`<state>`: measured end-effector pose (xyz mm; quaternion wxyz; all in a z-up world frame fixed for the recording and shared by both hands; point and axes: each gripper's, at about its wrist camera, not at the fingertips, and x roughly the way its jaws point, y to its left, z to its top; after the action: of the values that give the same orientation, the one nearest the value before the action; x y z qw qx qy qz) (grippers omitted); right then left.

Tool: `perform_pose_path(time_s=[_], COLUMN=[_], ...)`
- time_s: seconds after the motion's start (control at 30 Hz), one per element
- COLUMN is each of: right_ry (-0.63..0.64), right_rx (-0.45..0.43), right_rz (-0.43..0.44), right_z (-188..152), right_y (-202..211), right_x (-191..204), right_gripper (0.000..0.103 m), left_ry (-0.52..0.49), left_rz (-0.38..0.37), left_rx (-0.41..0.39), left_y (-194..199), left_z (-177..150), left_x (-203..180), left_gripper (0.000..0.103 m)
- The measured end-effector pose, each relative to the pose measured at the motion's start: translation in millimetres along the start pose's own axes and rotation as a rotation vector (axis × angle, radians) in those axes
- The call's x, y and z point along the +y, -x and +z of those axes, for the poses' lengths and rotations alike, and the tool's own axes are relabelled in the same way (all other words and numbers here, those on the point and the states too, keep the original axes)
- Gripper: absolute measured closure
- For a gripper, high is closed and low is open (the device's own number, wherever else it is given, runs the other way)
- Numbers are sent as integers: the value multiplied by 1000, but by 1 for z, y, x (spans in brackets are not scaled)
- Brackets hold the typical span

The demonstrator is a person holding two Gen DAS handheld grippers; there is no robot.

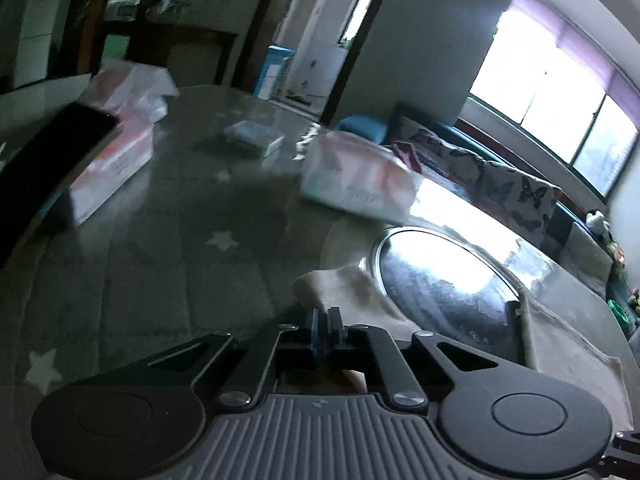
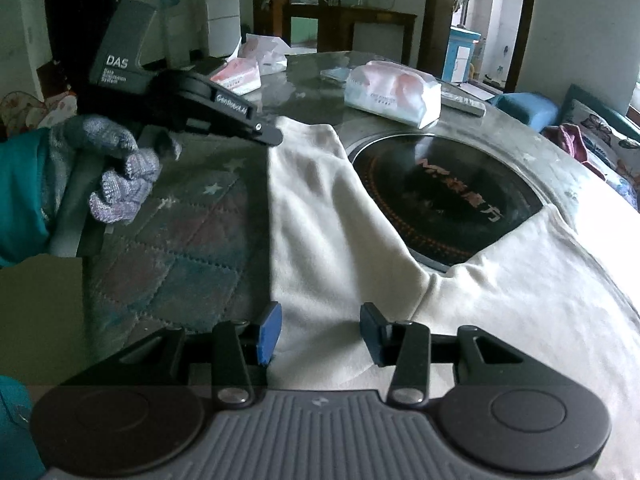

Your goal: Fold clothes

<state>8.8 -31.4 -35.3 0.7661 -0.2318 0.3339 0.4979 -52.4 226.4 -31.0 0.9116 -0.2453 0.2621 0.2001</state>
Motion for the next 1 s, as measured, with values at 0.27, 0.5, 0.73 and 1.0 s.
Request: perform_pose_path(time_s=[0.27,0.5,0.73,1.0], right_ry=[2,-52,-168,-352], right_rx=[-43,-63,-71,-119], right_rz=[-32,-107,-216,-337], right_z=[4,-17,-50,-94], right_y=[21,55,90,129], right_x=[-2,-17,-44,-87], right_gripper=[59,59,59,59], left_ry=[-10,16,-61,-192], left_rz=[27,-44,-318,-607], left_rx=[1,-38,-100,-37], left_y=[-7,4,57,95], left_z=[-1,8,17,-20], left_x=[-9,-23,-94,-188], left_gripper=[66,100,100,100])
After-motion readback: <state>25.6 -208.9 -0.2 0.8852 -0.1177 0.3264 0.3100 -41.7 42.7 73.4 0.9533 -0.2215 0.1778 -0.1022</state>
